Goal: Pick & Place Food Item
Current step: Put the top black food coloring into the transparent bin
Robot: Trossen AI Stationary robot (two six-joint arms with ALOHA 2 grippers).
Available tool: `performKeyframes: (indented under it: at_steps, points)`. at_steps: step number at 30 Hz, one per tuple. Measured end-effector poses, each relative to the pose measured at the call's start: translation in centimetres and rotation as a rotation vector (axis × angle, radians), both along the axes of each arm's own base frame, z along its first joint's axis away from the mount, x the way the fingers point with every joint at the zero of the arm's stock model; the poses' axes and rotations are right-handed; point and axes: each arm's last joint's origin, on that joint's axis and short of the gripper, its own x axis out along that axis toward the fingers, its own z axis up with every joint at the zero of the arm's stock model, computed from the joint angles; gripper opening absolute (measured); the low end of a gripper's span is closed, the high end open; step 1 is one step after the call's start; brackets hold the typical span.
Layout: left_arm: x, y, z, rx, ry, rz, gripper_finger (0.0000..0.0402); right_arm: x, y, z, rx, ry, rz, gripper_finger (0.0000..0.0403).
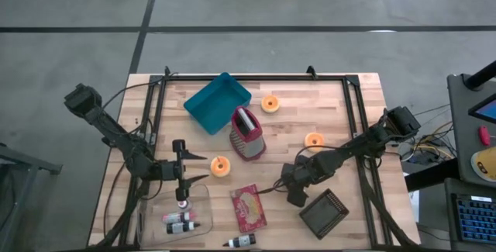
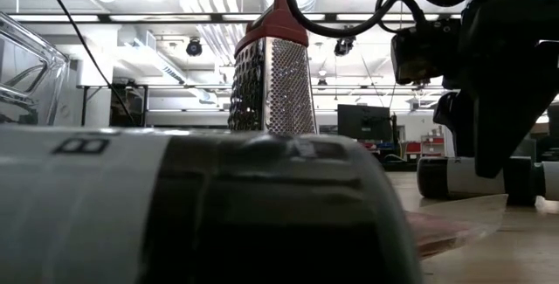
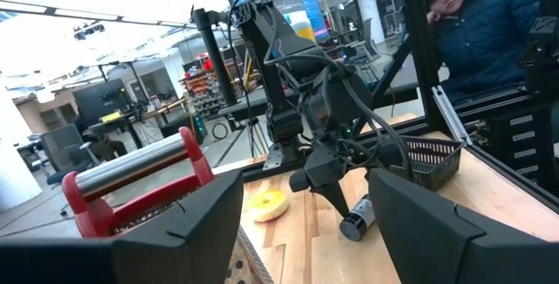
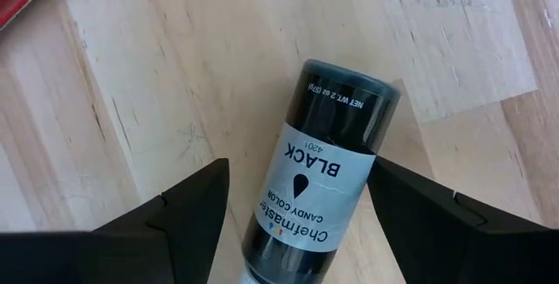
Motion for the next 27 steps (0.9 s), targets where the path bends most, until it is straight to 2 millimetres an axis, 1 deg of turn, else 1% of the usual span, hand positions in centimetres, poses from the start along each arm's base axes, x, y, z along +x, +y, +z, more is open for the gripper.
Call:
performKeyframes:
  at_steps: [15,20,23,27]
  points:
    - [0.0,0.0,0.0,0.007,0.001,0.001,0.0253,0.0,0.0,0.0,0.006,-0.001,-0.009,0.0264]
    - [0.0,0.0,0.0,0.015,0.001,0.001,0.0253,0.1,0.0,-0.4,0.0,0.013,-0.01,0.0263]
    - [0.0,0.0,0.0,0.013,-0.001,0.001,0.0253,0.1,0.0,-0.8,-0.009,0.029,-0.01,0.0254]
    - [0.0,0.0,0.1,0.01,-0.004,0.001,0.0253,0.1,0.0,-1.0,-0.016,0.038,-0.01,0.0226]
